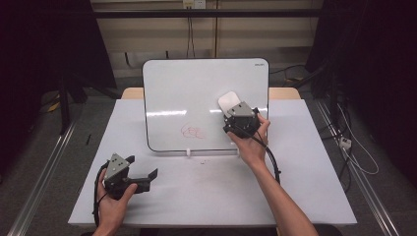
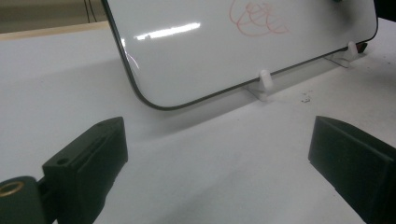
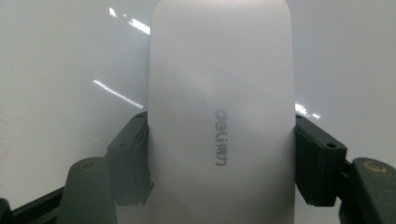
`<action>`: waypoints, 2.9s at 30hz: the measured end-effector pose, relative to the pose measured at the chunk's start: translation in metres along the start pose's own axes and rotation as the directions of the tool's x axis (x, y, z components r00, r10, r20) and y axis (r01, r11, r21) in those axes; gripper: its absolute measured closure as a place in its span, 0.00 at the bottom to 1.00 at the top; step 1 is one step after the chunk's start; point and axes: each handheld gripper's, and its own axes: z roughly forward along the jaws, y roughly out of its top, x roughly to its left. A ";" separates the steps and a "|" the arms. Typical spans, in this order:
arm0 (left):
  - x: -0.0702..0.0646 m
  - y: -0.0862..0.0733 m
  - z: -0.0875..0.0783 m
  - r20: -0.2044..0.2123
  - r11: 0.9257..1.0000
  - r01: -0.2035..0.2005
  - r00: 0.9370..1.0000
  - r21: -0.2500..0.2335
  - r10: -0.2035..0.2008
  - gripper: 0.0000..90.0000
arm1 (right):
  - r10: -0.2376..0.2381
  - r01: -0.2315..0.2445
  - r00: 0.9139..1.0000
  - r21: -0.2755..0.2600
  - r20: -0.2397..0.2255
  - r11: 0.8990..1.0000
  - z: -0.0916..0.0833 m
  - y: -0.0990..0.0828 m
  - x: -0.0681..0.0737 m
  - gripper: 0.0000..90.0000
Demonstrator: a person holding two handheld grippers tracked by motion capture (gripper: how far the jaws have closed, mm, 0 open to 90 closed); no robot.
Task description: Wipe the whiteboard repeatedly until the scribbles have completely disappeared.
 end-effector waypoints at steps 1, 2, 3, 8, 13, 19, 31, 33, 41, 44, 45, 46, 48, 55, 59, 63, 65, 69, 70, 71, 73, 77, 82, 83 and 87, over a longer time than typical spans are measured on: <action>0.000 0.000 0.000 0.002 1.000 0.011 1.000 -0.003 -0.011 0.05 | 0.004 -0.004 1.000 -0.001 0.004 1.000 0.000 0.000 0.001 0.35; 0.000 0.000 0.000 0.001 1.000 0.010 1.000 -0.002 -0.010 0.05 | 0.008 -0.008 1.000 -0.005 0.006 1.000 0.000 -0.001 0.002 0.35; 0.001 0.000 0.000 0.001 1.000 0.010 1.000 -0.004 -0.010 0.05 | 0.011 -0.011 1.000 -0.007 0.004 1.000 0.000 -0.001 0.002 0.35; 0.003 -0.001 -0.001 -0.003 1.000 0.007 1.000 0.002 -0.007 0.05 | 0.006 -0.006 1.000 -0.014 -0.003 1.000 0.001 0.001 0.012 0.35; 0.003 -0.001 -0.002 -0.005 1.000 0.006 1.000 0.000 -0.006 0.05 | -0.029 0.029 0.999 -0.020 -0.020 0.999 0.004 0.005 0.029 0.35; 0.003 -0.001 -0.001 -0.001 1.000 0.002 1.000 0.003 -0.002 0.05 | -0.048 0.048 0.998 -0.027 -0.033 0.999 0.007 0.012 0.044 0.35; 0.003 -0.001 -0.002 0.001 1.000 0.016 1.000 -0.007 -0.016 0.05 | -0.129 0.125 0.989 -0.051 -0.073 0.991 0.015 0.028 0.088 0.35; 0.003 -0.001 -0.002 0.001 1.000 0.015 1.000 -0.008 -0.015 0.05 | -0.149 0.145 0.985 -0.054 -0.082 0.988 0.016 0.030 0.097 0.35; 0.005 -0.001 -0.004 -0.002 1.000 0.015 1.000 -0.010 -0.015 0.05 | -0.203 0.197 0.973 -0.061 -0.108 0.979 0.019 0.036 0.122 0.35; 0.004 -0.001 -0.004 0.002 1.000 0.016 1.000 -0.013 -0.016 0.05 | -0.227 0.220 0.966 -0.068 -0.125 0.973 0.021 0.037 0.136 0.35; 0.004 -0.001 -0.004 0.002 1.000 0.016 1.000 -0.013 -0.016 0.05 | -0.236 0.229 0.963 -0.068 -0.128 0.971 0.021 0.038 0.140 0.35; 0.004 -0.001 -0.004 0.001 1.000 0.009 1.000 -0.008 -0.009 0.05 | -0.242 0.234 0.961 -0.070 -0.132 0.970 0.021 0.038 0.143 0.35; 0.004 -0.001 -0.004 0.000 1.000 0.014 1.000 -0.013 -0.014 0.05 | -0.249 0.241 0.958 -0.071 -0.141 0.968 0.022 0.039 0.150 0.35; 0.005 -0.001 -0.006 0.001 1.000 0.015 1.000 -0.012 -0.015 0.05 | -0.287 0.278 0.946 -0.078 -0.150 0.958 0.025 0.042 0.173 0.35; 0.006 -0.001 -0.005 0.001 1.000 0.024 1.000 -0.016 -0.024 0.05 | -0.296 0.286 0.944 -0.082 -0.148 0.955 0.025 0.042 0.173 0.35; 0.006 -0.002 -0.006 0.000 1.000 0.026 1.000 -0.018 -0.026 0.05 | -0.312 0.302 0.937 -0.089 -0.154 0.949 0.022 0.039 0.170 0.35; 0.006 -0.002 -0.007 0.000 0.999 0.026 1.000 -0.019 -0.026 0.05 | -0.321 0.309 0.934 -0.093 -0.157 0.946 0.021 0.037 0.170 0.35; 0.008 -0.002 -0.008 -0.005 1.000 0.026 1.000 -0.017 -0.026 0.05 | -0.328 0.317 0.931 -0.092 -0.159 0.944 0.017 0.026 0.163 0.35; 0.009 -0.002 -0.009 -0.008 1.000 0.023 1.000 -0.016 -0.023 0.05 | -0.331 0.320 0.930 -0.090 -0.160 0.943 0.016 0.023 0.161 0.35; 0.008 -0.002 -0.009 -0.009 0.999 0.033 0.999 -0.023 -0.033 0.05 | -0.327 0.317 0.932 -0.086 -0.157 0.945 0.015 0.021 0.158 0.35; 0.008 -0.002 -0.010 -0.006 1.000 0.021 1.000 -0.020 -0.021 0.05 | -0.318 0.310 0.935 -0.074 -0.156 0.948 0.013 0.015 0.146 0.35; 0.008 -0.002 -0.011 -0.011 1.000 0.023 1.000 -0.020 -0.023 0.05 | -0.289 0.283 0.946 -0.060 -0.145 0.957 0.010 0.010 0.128 0.35; 0.008 -0.002 -0.009 -0.010 1.000 0.024 1.000 -0.016 -0.025 0.05 | -0.203 0.201 0.974 -0.031 -0.102 0.979 0.005 0.002 0.085 0.35; 0.008 -0.002 -0.009 -0.010 1.000 0.024 1.000 -0.015 -0.024 0.05 | -0.189 0.187 0.978 -0.027 -0.093 0.982 0.004 0.001 0.078 0.35; 0.008 -0.002 -0.008 -0.013 1.000 0.025 1.000 -0.013 -0.025 0.05 | -0.128 0.128 0.990 -0.014 -0.059 0.992 0.002 -0.002 0.051 0.35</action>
